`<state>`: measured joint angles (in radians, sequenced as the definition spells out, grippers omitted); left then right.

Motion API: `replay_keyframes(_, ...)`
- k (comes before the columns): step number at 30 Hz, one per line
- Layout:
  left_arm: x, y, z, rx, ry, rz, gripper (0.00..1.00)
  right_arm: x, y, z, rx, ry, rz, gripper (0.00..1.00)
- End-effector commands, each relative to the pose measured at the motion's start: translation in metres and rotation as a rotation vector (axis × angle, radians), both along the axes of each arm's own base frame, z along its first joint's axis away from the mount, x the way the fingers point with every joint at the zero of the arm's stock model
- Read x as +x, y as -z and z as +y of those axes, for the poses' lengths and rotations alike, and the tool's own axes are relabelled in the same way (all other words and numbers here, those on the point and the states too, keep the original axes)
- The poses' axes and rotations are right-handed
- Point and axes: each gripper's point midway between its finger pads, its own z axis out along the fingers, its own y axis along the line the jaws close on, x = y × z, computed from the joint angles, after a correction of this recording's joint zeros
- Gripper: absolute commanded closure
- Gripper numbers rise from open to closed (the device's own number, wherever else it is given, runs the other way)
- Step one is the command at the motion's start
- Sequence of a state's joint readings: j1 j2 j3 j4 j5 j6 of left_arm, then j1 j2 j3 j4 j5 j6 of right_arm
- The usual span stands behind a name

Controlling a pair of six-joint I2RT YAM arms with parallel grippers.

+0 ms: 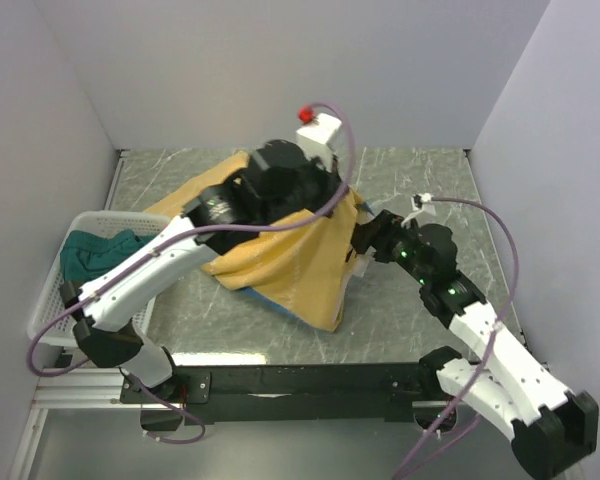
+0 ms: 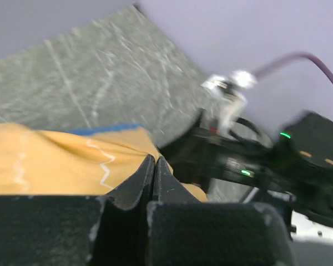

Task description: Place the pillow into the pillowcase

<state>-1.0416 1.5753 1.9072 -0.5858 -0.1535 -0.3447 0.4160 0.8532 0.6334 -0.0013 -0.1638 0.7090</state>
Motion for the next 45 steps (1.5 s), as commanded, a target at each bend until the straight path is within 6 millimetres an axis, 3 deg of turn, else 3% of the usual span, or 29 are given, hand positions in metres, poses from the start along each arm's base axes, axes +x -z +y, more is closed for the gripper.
replay_keyframes(1, 0.002, -0.088, 0.037, -0.234, -0.039, -0.114, 0.99, -0.008, -0.027, -0.027, -0.044, 0.066, -0.110, 0.11)
replay_keyframes(2, 0.004, -0.088, 0.040, -0.230, -0.046, -0.114, 0.99, -0.012, -0.033, -0.032, -0.046, 0.084, -0.135, 0.09)
replay_keyframes(6, 0.004, -0.085, 0.046, -0.230, -0.027, -0.111, 0.99, -0.011, -0.029, -0.041, -0.088, 0.112, -0.116, 0.08)
replay_keyframes(14, 0.010, -0.077, 0.038, -0.202, -0.009, -0.086, 0.99, -0.013, -0.068, -0.013, -0.111, -0.033, -0.222, 0.12)
replay_keyframes(19, 0.011, -0.072, 0.033, -0.200, 0.015, -0.073, 0.99, -0.017, -0.070, 0.001, -0.133, -0.089, -0.245, 0.12)
replay_keyframes(22, 0.008, -0.071, 0.029, -0.203, 0.039, -0.063, 0.99, 0.001, -0.062, 0.002, -0.184, -0.045, -0.210, 0.12)
replay_keyframes(24, 0.004, -0.070, 0.030, -0.204, 0.053, -0.061, 0.99, 0.022, -0.045, -0.002, -0.241, 0.006, -0.153, 0.14)
replay_keyframes(25, 0.002, -0.069, 0.031, -0.205, 0.060, -0.059, 0.99, 0.032, -0.049, -0.007, -0.271, 0.038, -0.160, 0.15)
replay_keyframes(26, 0.001, -0.061, 0.030, -0.192, 0.064, -0.048, 0.99, 0.043, -0.035, -0.005, -0.298, 0.039, -0.118, 0.17)
replay_keyframes(28, -0.003, -0.054, 0.035, -0.186, 0.068, -0.035, 0.99, 0.056, -0.036, -0.010, -0.283, 0.047, -0.115, 0.27)
replay_keyframes(29, -0.001, -0.030, 0.033, -0.152, 0.063, -0.002, 0.99, 0.056, -0.032, -0.003, -0.266, 0.010, -0.110, 0.45)
replay_keyframes(31, -0.002, -0.010, 0.040, -0.134, 0.032, 0.023, 0.99, 0.053, -0.027, 0.005, -0.240, -0.025, -0.105, 0.65)
replay_keyframes(32, -0.001, 0.024, 0.041, -0.080, 0.020, 0.067, 0.98, 0.050, -0.021, 0.005, -0.238, -0.036, -0.086, 0.82)
replay_keyframes(33, -0.001, 0.034, 0.048, -0.074, -0.015, 0.084, 0.98, 0.044, -0.003, 0.004, -0.249, -0.045, -0.045, 0.88)
replay_keyframes(34, -0.001, 0.049, 0.053, -0.055, -0.042, 0.112, 0.94, 0.037, -0.001, 0.003, -0.235, -0.043, -0.036, 0.90)
replay_keyframes(35, 0.001, 0.085, 0.062, -0.001, -0.094, 0.157, 0.90, 0.032, 0.007, 0.000, -0.237, -0.039, -0.023, 0.92)
replay_keyframes(36, -0.007, 0.085, 0.070, -0.035, -0.114, 0.177, 0.82, 0.025, 0.031, -0.007, -0.260, -0.026, 0.020, 0.92)
replay_keyframes(37, -0.012, 0.093, 0.075, -0.037, -0.133, 0.189, 0.64, 0.021, 0.036, -0.011, -0.263, -0.013, 0.024, 0.93)
replay_keyframes(38, -0.019, 0.111, 0.091, -0.021, -0.189, 0.183, 0.58, 0.018, 0.047, -0.015, -0.279, -0.003, 0.042, 0.96)
replay_keyframes(40, -0.045, 0.129, 0.091, 0.006, -0.174, 0.193, 0.39, 0.013, 0.073, -0.024, -0.317, 0.019, 0.097, 0.98)
replay_keyframes(44, -0.085, 0.195, 0.110, 0.199, -0.209, 0.243, 0.28, 0.011, 0.091, -0.029, -0.338, 0.036, 0.139, 1.00)
replay_keyframes(45, -0.098, 0.202, 0.110, 0.209, -0.224, 0.249, 0.28, 0.011, 0.090, -0.029, -0.337, 0.038, 0.139, 1.00)
